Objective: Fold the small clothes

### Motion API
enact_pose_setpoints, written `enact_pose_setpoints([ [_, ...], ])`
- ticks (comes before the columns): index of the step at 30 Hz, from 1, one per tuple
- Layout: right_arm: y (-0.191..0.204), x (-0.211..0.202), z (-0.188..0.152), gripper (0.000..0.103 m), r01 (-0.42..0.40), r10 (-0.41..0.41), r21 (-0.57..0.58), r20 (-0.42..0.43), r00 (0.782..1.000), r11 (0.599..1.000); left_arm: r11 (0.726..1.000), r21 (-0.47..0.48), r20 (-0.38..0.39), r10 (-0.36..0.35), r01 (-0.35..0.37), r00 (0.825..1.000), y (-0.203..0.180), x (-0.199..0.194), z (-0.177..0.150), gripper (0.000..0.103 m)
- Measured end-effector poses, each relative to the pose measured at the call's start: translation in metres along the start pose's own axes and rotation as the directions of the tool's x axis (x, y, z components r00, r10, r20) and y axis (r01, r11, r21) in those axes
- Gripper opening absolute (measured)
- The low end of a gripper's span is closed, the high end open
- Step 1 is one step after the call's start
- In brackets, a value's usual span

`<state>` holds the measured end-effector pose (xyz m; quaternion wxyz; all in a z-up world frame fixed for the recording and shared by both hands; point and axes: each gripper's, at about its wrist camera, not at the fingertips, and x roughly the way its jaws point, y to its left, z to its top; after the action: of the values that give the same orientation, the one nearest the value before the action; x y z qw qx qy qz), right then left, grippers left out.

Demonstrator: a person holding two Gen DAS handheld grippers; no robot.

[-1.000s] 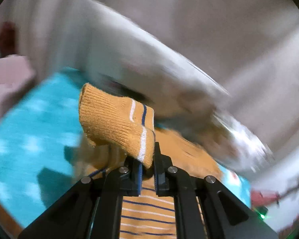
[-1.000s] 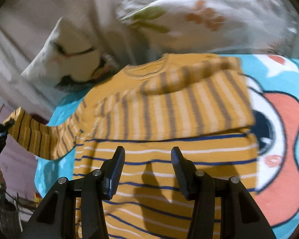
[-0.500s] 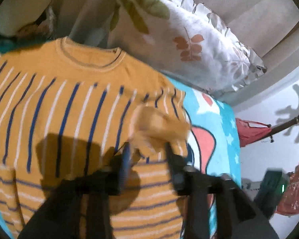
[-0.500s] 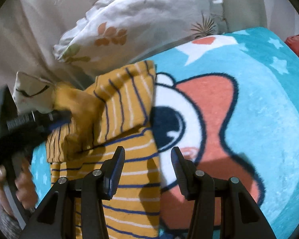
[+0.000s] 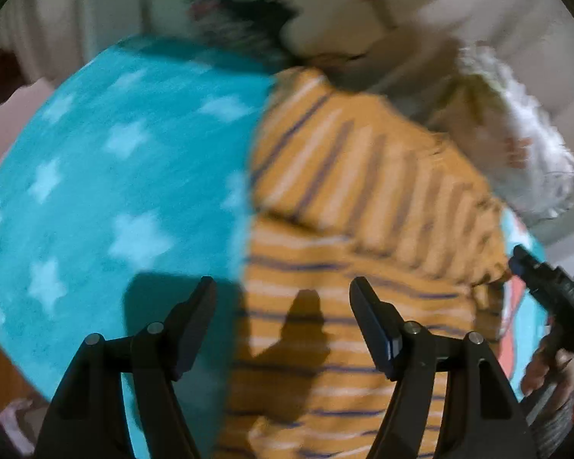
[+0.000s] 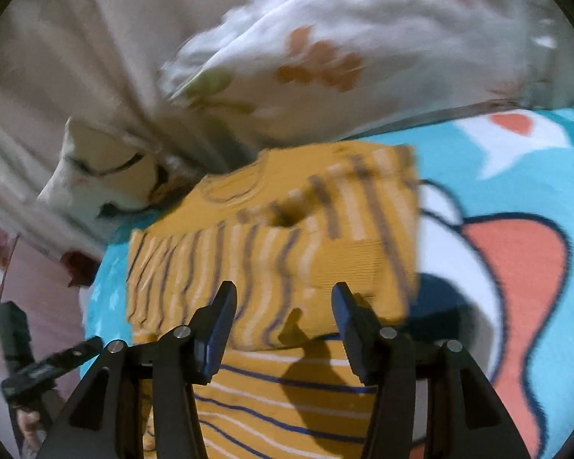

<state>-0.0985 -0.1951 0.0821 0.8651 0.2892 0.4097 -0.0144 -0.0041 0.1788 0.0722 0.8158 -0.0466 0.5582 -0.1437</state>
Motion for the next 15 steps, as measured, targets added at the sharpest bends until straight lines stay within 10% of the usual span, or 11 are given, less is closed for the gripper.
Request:
enact_pose_setpoints([
  [5,0.002,0.04,-0.003,0.056,0.078,-0.085,-0.081,-0.09,0.992,0.994,0.998,-0.066,-0.057,0.009,-0.013,0.998,0.036,0.012,-0.018,0.07],
  [7,-0.011,0.05,0.002,0.039,0.151,-0.157,-0.06,-0.106,0.982,0.987,0.998,-0.068,-0.06,0.001,-0.005,0.998,0.037,0.014,-0.02,0.07],
  [15,-0.018,0.004,0.024,0.039,0.141,-0.143,0.051,0.038,0.989,0.989,0.999,0.023,-0.029,-0.047,0.048,0.998,0.019,0.013,-0.002,0.07],
])
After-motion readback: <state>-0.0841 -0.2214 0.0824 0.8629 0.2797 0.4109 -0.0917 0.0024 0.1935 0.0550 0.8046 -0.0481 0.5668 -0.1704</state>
